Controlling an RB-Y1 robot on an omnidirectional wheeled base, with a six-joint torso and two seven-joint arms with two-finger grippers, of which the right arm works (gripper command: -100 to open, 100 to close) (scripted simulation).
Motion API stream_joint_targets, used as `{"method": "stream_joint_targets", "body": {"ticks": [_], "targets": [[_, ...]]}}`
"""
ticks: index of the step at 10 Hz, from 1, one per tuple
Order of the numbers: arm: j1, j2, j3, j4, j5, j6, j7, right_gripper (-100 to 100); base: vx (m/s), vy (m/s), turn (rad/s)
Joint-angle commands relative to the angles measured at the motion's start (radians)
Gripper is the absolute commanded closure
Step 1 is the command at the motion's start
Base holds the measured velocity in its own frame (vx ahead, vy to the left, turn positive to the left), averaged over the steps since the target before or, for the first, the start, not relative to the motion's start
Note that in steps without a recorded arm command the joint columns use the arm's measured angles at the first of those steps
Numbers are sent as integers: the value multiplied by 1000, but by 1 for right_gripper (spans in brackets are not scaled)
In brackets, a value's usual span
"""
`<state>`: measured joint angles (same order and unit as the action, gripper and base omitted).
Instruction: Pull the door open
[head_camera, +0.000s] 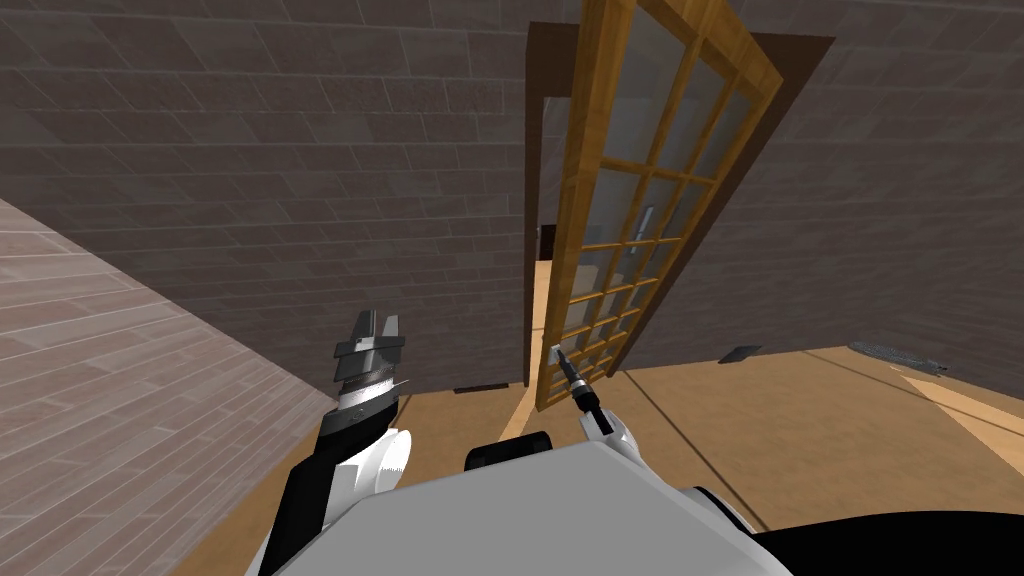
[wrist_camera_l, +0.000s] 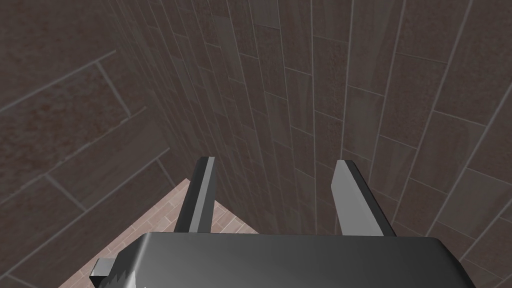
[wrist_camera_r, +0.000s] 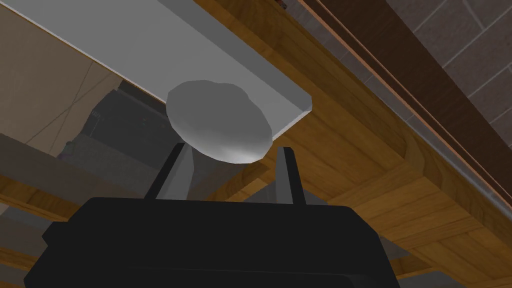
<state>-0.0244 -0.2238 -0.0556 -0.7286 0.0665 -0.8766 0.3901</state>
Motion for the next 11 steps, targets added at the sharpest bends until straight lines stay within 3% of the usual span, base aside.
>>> {"method": "stream_joint_targets", "body": {"ticks": [1, 11], "targets": [[-12, 16, 23, 28, -10, -18, -50, 100, -40, -37, 85], [-13, 10, 54, 30, -93, -15, -258, 100, -48, -36, 79]]}}
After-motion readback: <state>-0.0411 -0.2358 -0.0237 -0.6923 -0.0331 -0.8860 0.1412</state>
